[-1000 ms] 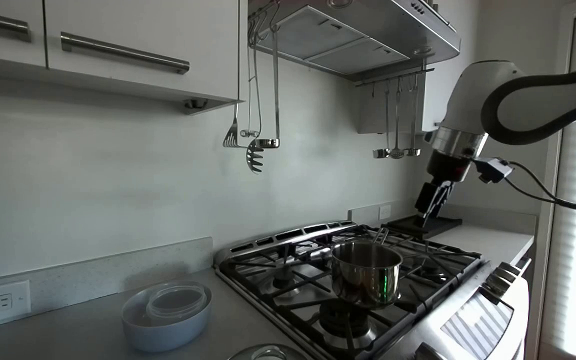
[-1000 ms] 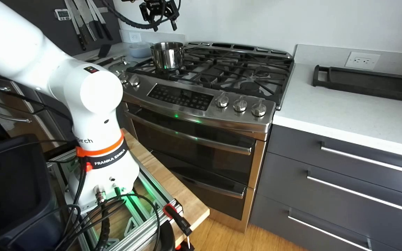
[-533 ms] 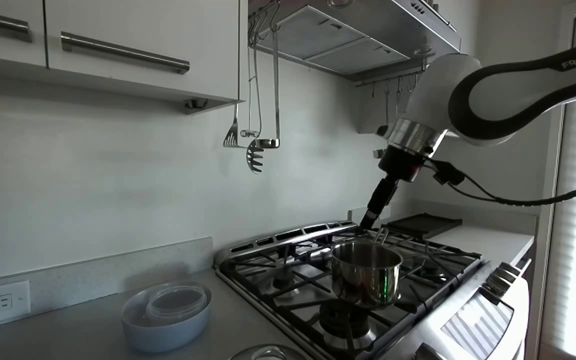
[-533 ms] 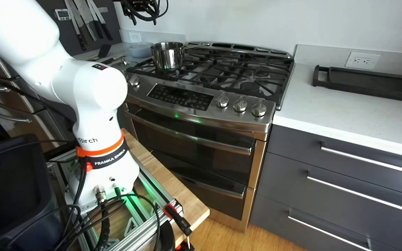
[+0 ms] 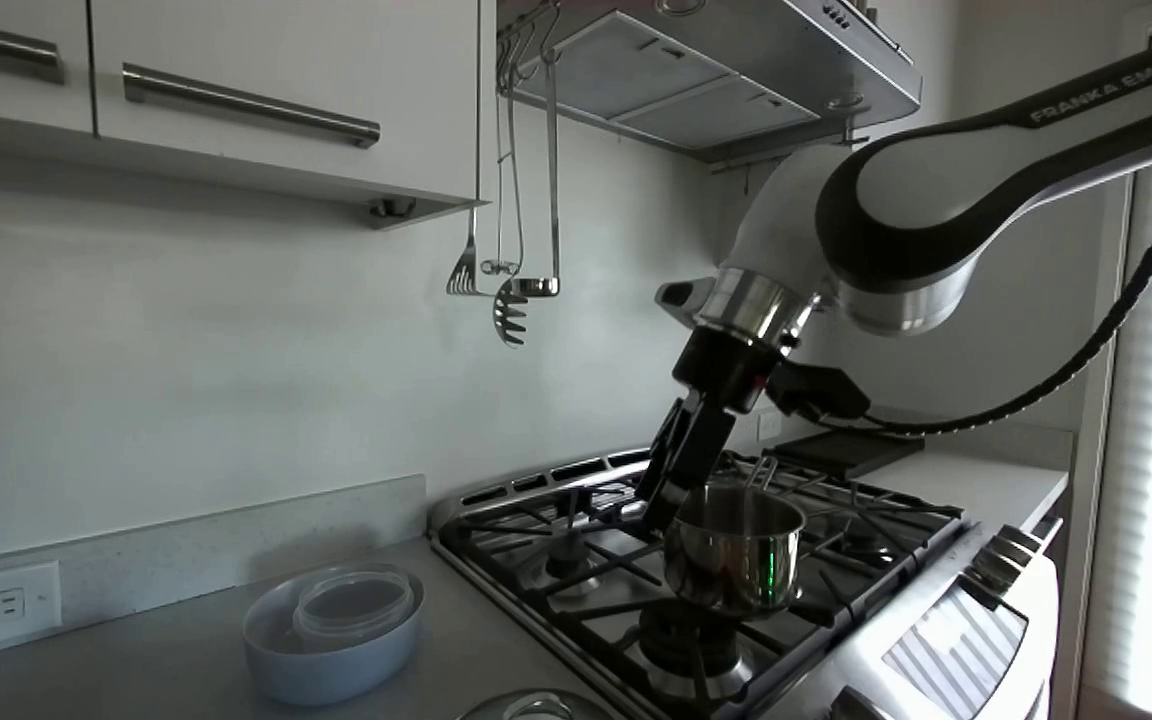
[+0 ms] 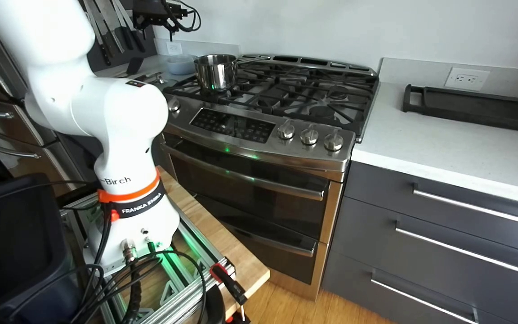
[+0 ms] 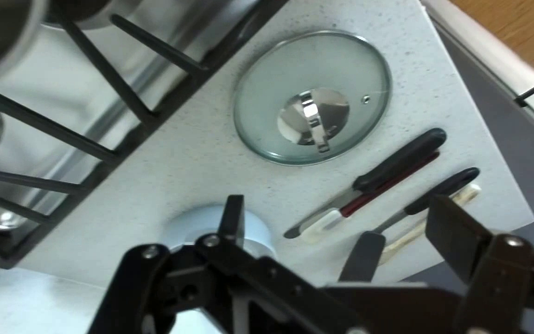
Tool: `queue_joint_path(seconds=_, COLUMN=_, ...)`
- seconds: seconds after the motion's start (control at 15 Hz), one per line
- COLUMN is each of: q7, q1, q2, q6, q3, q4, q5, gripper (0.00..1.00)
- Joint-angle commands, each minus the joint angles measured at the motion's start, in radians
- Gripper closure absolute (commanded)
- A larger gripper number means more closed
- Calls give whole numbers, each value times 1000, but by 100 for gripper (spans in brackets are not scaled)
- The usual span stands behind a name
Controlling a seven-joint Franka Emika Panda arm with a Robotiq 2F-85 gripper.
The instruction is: Put the lid on the pot
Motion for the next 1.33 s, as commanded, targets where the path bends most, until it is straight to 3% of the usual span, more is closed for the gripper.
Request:
queue_joint_path(seconds=0.0, q7=-50, q1=-6, q2=27, q6=-6, q3=20, q4=15, q5=40, gripper=0)
queue_joint_path(seconds=0.33, q7=-117, q1=-2, q2=90, q6=-10, q3=32, q4=53, q5=82, gripper=0)
queue_joint_path(seconds=0.4, q7=-83, q1=-11, q2=72, q6=-37, q3=33, q4=36, q5=36, gripper=0)
queue_joint_path(seconds=0.8, q7=-83, q1=-13, q2=163, q6=-13, q3=90, q4=66, q5=6, gripper=0)
queue_joint_path(seconds=1.27, q7=71, q1=-20, q2=302, q6=38, q3=151, q4=122, q5=-262, gripper=0)
